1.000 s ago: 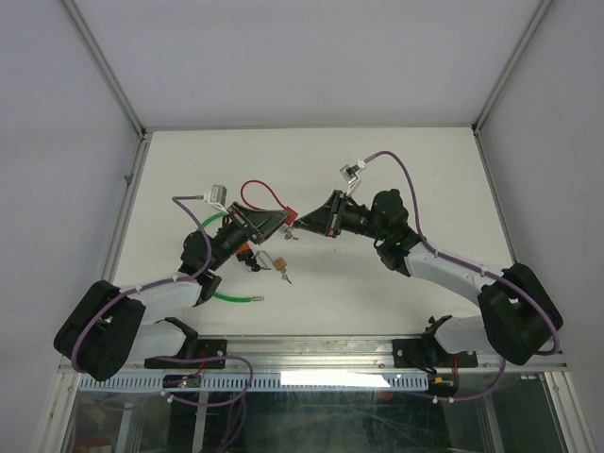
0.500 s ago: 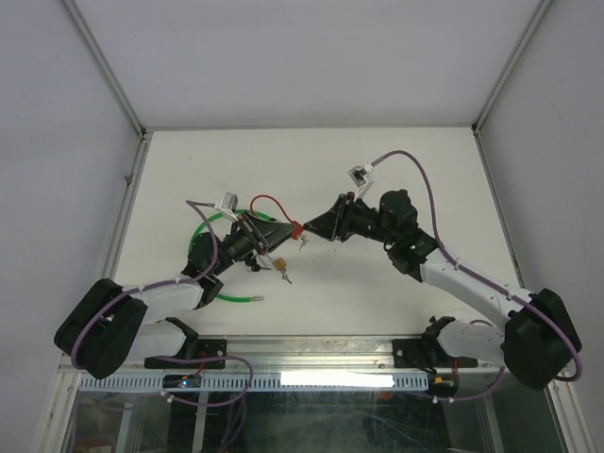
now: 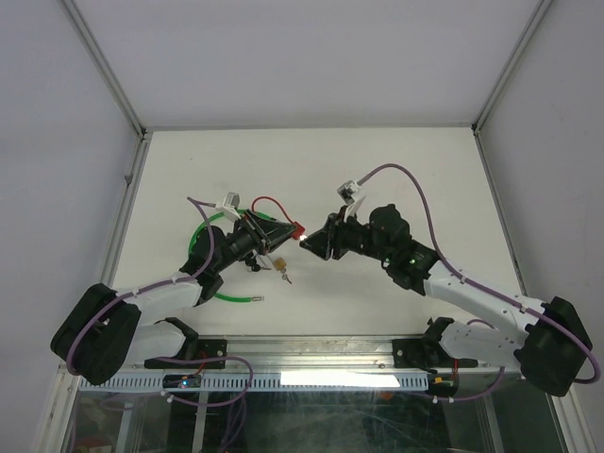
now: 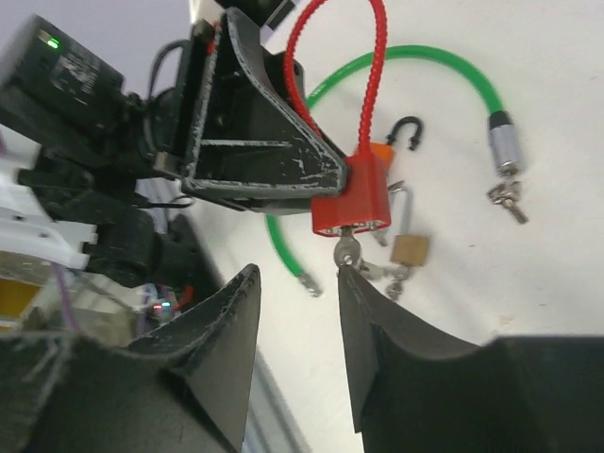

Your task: Unlock with the key

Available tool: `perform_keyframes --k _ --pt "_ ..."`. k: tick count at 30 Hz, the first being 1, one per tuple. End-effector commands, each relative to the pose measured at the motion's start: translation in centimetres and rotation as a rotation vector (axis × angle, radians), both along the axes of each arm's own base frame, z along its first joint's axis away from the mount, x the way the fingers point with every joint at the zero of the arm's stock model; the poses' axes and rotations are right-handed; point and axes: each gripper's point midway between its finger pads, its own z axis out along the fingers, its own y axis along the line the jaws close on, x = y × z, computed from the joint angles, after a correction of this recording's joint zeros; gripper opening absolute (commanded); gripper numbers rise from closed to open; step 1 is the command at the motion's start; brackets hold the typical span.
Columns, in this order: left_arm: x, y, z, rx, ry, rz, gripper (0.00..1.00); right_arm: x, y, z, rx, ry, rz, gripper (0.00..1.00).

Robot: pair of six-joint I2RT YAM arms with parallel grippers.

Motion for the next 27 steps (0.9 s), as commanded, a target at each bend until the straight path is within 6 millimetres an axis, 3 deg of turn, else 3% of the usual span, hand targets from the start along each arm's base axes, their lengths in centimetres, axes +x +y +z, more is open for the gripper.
perform_keyframes --k 1,8,11,14,16,20,27 --pt "0.6 -0.1 3.2 -0.034 -0.044 0.027 0.00 1.8 -1.1 -0.4 -0.126 -0.210 -0.095 0.42" --pt "1.0 0.0 2.3 0.024 0.007 0.045 0.00 1.7 -1.4 -0.6 -0.290 -0.500 -0.076 0.51" --pt "1.3 0.0 2.2 0.059 0.019 0.054 0.00 1.8 -1.3 -1.0 -0.383 -0.652 -0.071 0.51" --pt "1.4 0.0 2.3 0.075 0.026 0.058 0.00 2.0 -0.8 -0.8 -0.397 -0.688 -0.081 0.50" --pt "1.5 0.0 2.4 0.080 0.032 0.062 0.00 2.4 -0.7 -0.7 -0.492 -0.820 -0.083 0.50" --pt "1.6 0.0 2.5 0.090 0.045 0.063 0.00 2.5 0.5 0.0 -0.532 -0.962 -0.104 0.39" --pt "1.5 0.0 2.7 0.100 0.036 0.057 0.00 3.1 2.0 -0.2 -0.575 -1.053 -0.113 0.35"
